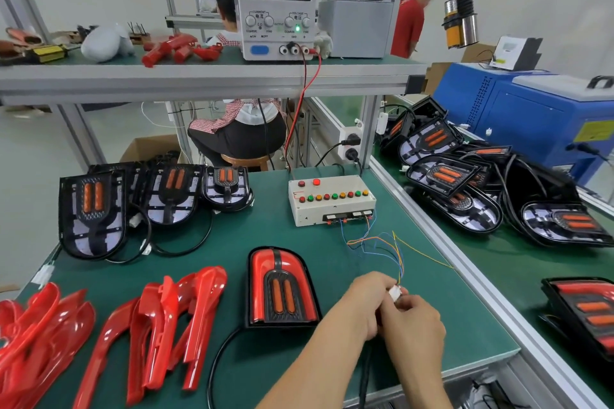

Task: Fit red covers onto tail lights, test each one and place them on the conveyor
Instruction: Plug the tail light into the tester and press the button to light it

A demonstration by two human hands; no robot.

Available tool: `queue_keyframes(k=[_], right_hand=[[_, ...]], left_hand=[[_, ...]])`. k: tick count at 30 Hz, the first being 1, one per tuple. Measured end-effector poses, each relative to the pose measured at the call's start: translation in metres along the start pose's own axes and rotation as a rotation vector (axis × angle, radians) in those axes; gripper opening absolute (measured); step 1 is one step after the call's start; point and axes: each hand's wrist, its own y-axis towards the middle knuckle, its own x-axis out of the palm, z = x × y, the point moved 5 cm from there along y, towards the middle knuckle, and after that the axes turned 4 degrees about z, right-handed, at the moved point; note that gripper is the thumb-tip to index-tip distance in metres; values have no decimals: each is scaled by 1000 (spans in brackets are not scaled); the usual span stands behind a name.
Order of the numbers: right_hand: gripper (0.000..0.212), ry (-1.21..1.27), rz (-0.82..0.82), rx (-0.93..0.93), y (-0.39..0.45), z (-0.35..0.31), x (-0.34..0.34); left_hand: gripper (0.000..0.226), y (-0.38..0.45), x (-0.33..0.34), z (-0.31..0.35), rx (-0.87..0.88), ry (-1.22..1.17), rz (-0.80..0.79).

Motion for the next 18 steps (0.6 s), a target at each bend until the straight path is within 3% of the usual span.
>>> queue_keyframes(k=[5,9,14,18], right_hand=[[38,392,-182,126,9,16,-1],[36,576,-73,357,28,31,-7],[32,139,200,177,45,28,-34],[42,-87,45,53,50,18,-29]], left_hand=[[17,4,1,12,182,233,94],[48,-3,-3,20,407,636,333],[33,-26,-26,44,606,830,446],[26,-48,-50,70,704,858,486]])
